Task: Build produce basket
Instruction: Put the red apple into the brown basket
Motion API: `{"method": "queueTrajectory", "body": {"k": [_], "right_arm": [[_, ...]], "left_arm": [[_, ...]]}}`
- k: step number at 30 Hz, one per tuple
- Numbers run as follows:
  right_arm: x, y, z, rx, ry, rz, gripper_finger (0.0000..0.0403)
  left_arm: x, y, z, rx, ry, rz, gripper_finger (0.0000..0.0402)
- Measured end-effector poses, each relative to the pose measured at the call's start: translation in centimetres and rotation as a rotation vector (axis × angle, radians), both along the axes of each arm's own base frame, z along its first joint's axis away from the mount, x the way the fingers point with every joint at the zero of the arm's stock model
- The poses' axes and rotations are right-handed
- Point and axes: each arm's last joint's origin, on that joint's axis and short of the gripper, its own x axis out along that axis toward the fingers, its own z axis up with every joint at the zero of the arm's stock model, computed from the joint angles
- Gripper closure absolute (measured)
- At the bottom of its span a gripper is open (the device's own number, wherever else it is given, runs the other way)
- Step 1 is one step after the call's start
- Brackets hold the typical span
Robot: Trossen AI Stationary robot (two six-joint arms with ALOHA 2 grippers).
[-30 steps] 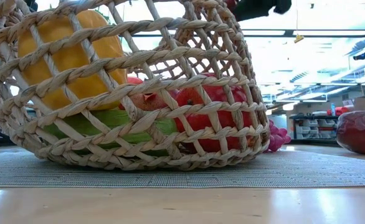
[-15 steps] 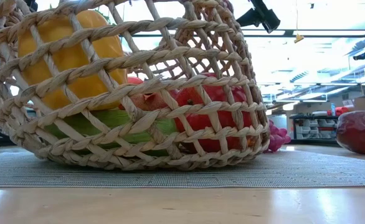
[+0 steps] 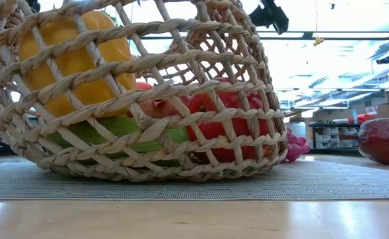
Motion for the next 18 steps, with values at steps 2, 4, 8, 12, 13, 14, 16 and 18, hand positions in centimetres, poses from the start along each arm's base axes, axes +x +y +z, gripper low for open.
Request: {"method": "queueTrajectory", "body": {"k": [2,4,8,12,13,14,16,18], "right_arm": [[0.1,-0.2,0.0,0.055,-0.017,0.003,0.0094],[0.1,-0.6,-0.1,0.144,-0.045,-0.001,0.0092],[0.3,-1.4,-0.1,0.459,-0.138,-0.046,0.0093],[0.6,-2.0,0.5,0.846,-0.342,-0.173,0.0093],[0.8,-2.0,0.8,0.926,-0.41,-0.203,0.0093],[0.9,-2.0,1.1,1.002,-0.467,-0.228,0.0093],[0.9,-2.0,1.3,1.127,-0.537,-0.265,0.0092],[1.0,-2.2,1.4,1.235,-0.573,-0.291,0.0093]], "left_arm": [[0.0,0.0,0.0,0.0,0.0,0.0,0.0366],[0.0,0.0,0.0,0.0,0.0,0.0,0.0368],[0.0,0.0,0.0,0.0,0.0,0.0,0.0373],[0.0,0.0,0.0,0.0,0.0,0.0,0.0372],[0.0,0.0,0.0,0.0,0.001,0.0,0.037],[0.0,0.0,0.0,0.0,0.0,0.0,0.0369],[0.0,0.0,0.0,0.0,0.0,0.0,0.0366],[0.0,0.0,0.0,0.0,0.0,0.0,0.0366]]}}
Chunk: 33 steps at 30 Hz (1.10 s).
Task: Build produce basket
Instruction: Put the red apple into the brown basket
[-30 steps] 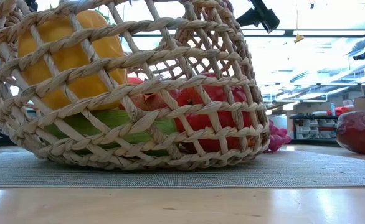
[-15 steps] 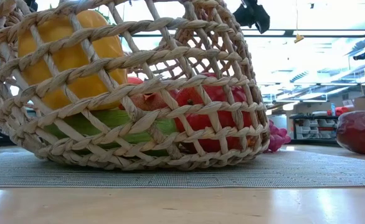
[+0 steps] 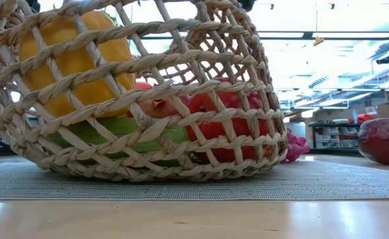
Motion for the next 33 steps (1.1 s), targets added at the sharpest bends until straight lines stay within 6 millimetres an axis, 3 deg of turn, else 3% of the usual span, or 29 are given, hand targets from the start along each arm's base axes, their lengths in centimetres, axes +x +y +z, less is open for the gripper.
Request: {"method": "queueTrajectory", "body": {"k": [7,13,25,33], "right_arm": [[0.0,-1.5,0.1,0.482,-0.122,-0.104,0.0092],[0.1,-2.2,0.2,0.828,-0.154,-0.065,0.0092],[0.3,-0.4,1.1,0.893,-0.277,-0.092,0.0092],[2.0,2.2,-0.8,0.851,-0.264,-0.096,0.0091]], "left_arm": [[0.0,0.0,0.0,0.0,0.0,0.0,0.0373],[0.0,0.0,0.0,0.0,0.0,0.0,0.0369],[0.0,0.0,0.0,0.0,0.0,0.0,0.0374],[0.0,0.0,0.0,0.0,0.0,-0.001,0.0366]]}}
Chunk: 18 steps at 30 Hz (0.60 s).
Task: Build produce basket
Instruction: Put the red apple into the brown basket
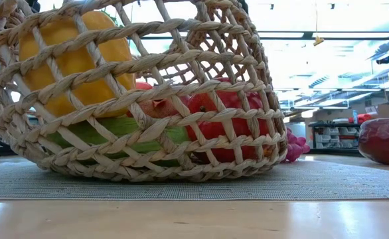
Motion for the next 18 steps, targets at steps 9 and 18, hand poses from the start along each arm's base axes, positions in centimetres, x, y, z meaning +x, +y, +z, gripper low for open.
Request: {"method": "queueTrajectory", "body": {"k": [9,18], "right_arm": [[2.3,1.4,-1.6,0.053,-0.042,0.118,0.0091],[2.5,1.4,-1.7,0.059,0.017,0.109,0.0092]], "left_arm": [[0.0,0.0,0.0,0.0,0.001,0.0,0.0374],[0.0,0.0,0.0,0.0,0.001,0.001,0.0366]]}}
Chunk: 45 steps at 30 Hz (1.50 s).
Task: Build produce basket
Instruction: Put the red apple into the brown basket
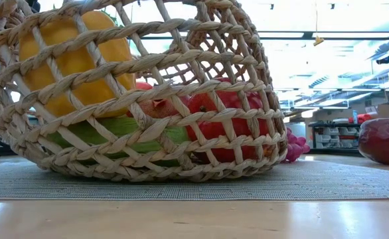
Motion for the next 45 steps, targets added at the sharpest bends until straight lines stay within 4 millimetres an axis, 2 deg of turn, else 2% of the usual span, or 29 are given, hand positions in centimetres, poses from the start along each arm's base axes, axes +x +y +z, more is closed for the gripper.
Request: {"method": "queueTrajectory", "body": {"k": [4,9,15,20,25,33,40,45], "right_arm": [[0.1,0.4,1.2,-0.071,0.069,-0.017,0.0092],[1.4,0.9,2.3,-0.122,0.095,0.019,0.0092],[3.1,1.1,1.6,-0.163,0.159,0.06,0.0092],[3.6,1.1,3.0,-0.169,0.12,0.101,0.0092],[3.7,1.4,3.2,-0.205,0.121,0.106,0.0092],[4.0,3.2,2.3,-0.298,0.143,0.123,0.0092],[6.2,3.8,1.0,-0.341,0.232,0.162,0.0092],[7.8,4.7,1.7,-0.343,0.254,0.223,0.0092]], "left_arm": [[0.0,0.0,0.0,0.0,0.0,0.0,0.0371],[0.0,0.0,0.0,0.0,0.0,0.0,0.0373],[0.0,0.0,0.0,0.0,0.0,0.0,0.0366],[0.0,0.0,0.0,0.0,-0.001,0.0,0.037],[0.0,0.0,0.0,0.0,-0.001,0.0,0.0373],[0.0,0.0,0.0,0.0,-0.001,0.0,0.0366],[0.0,0.0,0.0,0.001,0.003,0.0,0.0374],[0.1,0.0,-0.1,0.004,0.013,-0.001,0.037]]}}
